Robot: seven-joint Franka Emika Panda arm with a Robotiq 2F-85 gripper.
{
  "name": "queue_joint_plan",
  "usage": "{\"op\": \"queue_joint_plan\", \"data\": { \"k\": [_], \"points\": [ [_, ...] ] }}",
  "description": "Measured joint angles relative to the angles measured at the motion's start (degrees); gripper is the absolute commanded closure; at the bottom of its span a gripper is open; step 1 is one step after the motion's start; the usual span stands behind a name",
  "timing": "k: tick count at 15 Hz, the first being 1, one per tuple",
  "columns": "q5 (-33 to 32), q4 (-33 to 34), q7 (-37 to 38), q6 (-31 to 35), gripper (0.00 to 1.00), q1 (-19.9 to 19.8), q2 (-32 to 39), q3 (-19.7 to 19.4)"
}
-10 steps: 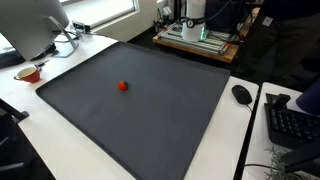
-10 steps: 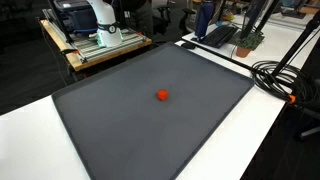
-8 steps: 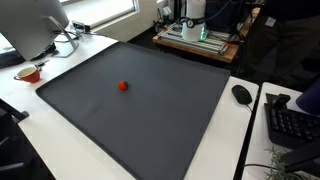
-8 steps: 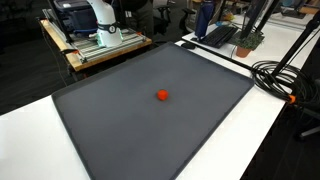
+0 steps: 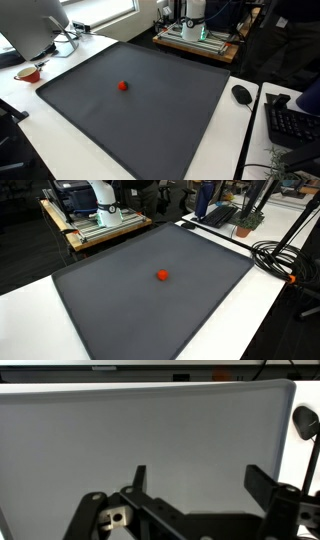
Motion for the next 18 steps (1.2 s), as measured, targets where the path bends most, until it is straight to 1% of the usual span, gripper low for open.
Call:
{"op": "queue_joint_plan", "data": {
  "k": [5, 10, 13, 18],
  "points": [
    [0.0, 0.0, 0.0, 0.0, 0.0, -0.04, 0.01, 0.2],
    [-1.45, 0.04, -2.09, 1.81, 0.0, 0.3, 1.48, 2.67],
    [-5.71, 0.37, -4.09, 3.69, 0.0, 1.19, 4.3, 5.44],
    [-14.85, 0.95, -4.25, 6.58, 0.0, 2.89, 11.39, 11.3]
  ]
}}
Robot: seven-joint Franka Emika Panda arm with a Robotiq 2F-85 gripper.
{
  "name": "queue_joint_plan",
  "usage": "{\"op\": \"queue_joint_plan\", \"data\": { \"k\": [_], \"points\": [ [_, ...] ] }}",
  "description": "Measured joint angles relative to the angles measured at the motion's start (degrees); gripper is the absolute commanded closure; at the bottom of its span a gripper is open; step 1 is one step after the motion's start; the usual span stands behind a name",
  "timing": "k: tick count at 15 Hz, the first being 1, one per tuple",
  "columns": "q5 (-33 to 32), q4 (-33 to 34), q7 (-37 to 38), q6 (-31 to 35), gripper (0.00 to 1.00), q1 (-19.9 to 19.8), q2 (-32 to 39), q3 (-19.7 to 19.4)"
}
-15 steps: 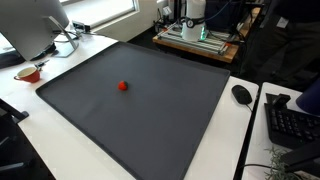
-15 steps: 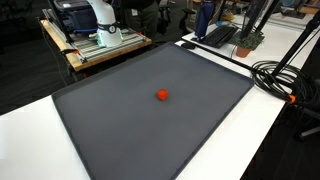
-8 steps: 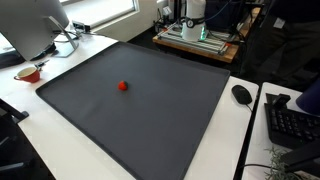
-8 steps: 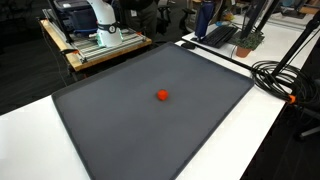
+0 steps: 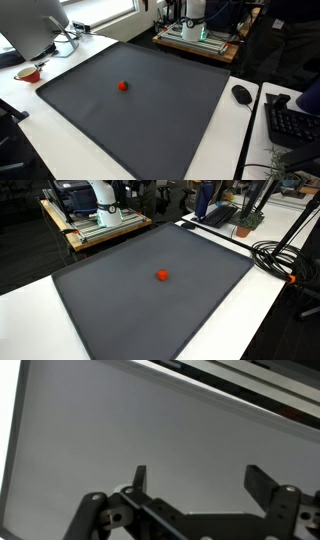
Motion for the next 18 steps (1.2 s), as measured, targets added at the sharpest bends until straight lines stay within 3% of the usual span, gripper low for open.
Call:
{"op": "queue_joint_plan", "data": {
  "k": [11, 18],
  "points": [
    [-25.73, 0.39, 1.72, 1.66, 0.0, 4.19, 16.52, 9.37],
    [-46.92, 3.97, 3.29, 1.23, 0.0, 7.29, 30.3, 10.56]
  ]
}}
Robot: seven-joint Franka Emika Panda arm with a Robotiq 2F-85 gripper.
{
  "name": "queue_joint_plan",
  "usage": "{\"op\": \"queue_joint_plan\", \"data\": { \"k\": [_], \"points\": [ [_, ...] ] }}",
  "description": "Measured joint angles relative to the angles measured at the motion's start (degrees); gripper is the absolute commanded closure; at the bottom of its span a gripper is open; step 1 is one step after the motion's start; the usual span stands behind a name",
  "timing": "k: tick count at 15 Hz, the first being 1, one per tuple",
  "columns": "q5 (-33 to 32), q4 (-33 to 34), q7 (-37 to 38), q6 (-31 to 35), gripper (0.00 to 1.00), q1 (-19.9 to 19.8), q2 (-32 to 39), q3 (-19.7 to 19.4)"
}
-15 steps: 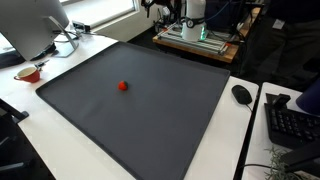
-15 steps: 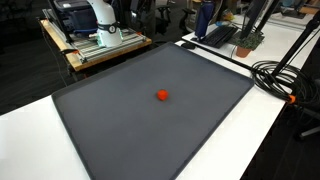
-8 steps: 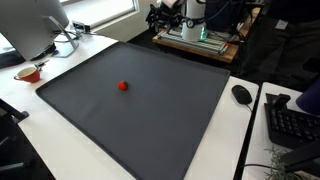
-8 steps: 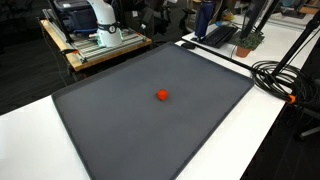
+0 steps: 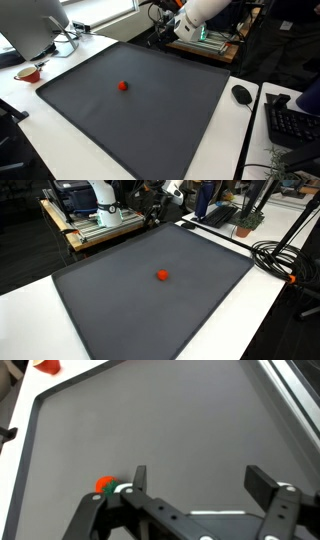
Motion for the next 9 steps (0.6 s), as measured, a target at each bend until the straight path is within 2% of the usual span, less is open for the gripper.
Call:
{"op": "queue_joint_plan", "data": {
  "k": [3, 9],
  "points": [
    [-8.93, 3.31, 0.02, -2.2, 0.0, 0.07, 5.0, -0.36],
    [-10.4, 4.9, 0.02, -3.06, 0.0, 0.3, 6.4, -0.44]
  ]
}}
